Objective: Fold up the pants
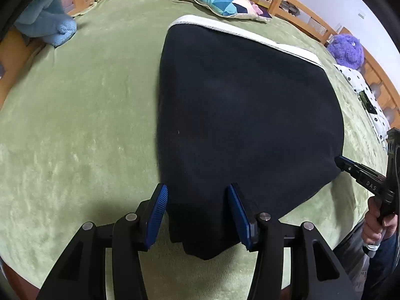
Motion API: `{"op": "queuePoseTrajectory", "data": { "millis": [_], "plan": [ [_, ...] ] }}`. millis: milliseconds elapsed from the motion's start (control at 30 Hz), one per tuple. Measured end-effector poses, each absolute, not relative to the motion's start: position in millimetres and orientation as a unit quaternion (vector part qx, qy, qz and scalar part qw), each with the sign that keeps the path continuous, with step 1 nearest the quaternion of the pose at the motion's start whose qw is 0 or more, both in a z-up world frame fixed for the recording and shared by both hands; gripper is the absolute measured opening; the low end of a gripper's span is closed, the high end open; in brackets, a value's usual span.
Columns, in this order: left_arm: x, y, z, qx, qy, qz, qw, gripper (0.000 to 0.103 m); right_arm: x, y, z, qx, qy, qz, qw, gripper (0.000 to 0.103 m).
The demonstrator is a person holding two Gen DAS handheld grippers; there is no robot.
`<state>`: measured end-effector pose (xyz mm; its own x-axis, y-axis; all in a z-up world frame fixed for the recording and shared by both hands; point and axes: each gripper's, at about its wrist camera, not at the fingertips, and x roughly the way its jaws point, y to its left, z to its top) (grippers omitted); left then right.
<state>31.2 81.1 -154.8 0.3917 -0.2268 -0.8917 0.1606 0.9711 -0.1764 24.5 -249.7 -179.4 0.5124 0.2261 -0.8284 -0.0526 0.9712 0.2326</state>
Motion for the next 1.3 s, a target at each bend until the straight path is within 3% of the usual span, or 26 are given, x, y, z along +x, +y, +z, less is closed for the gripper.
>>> {"op": "queuePoseTrajectory", "data": {
  "millis": [167,367,567,700,867,1067,1300],
  "plan": [
    [56,89,-114,-0.035,0.494,-0.133,0.859,0.048,25,-258,-137,0.086,0.453,0.098,0.882,0.020],
    [124,69,-105,-0.016,0.469,-0.117,0.875,0.048,78,-257,-97,0.077,0.389,0.093,0.913,0.020],
    [166,28,-109,0.009,0.460,-0.126,0.879,0.048,142,-226,-96,0.064,0.384,0.124,0.913,0.020],
    [189,22,-133,0.015,0.484,-0.103,0.869,0.048,178,-214,-128,0.036,0.409,0.113,0.905,0.019],
    [196,31,-144,-0.010,0.486,-0.108,0.867,0.048,193,-222,-142,0.056,0.401,0.100,0.909,0.006],
    [187,28,-139,-0.004,0.491,-0.098,0.865,0.048,188,-228,-139,0.075,0.405,0.101,0.906,0.006],
    [113,47,-140,-0.017,0.506,-0.098,0.857,0.054,130,-245,-131,0.101,0.418,0.080,0.899,0.023]
  ]
}}
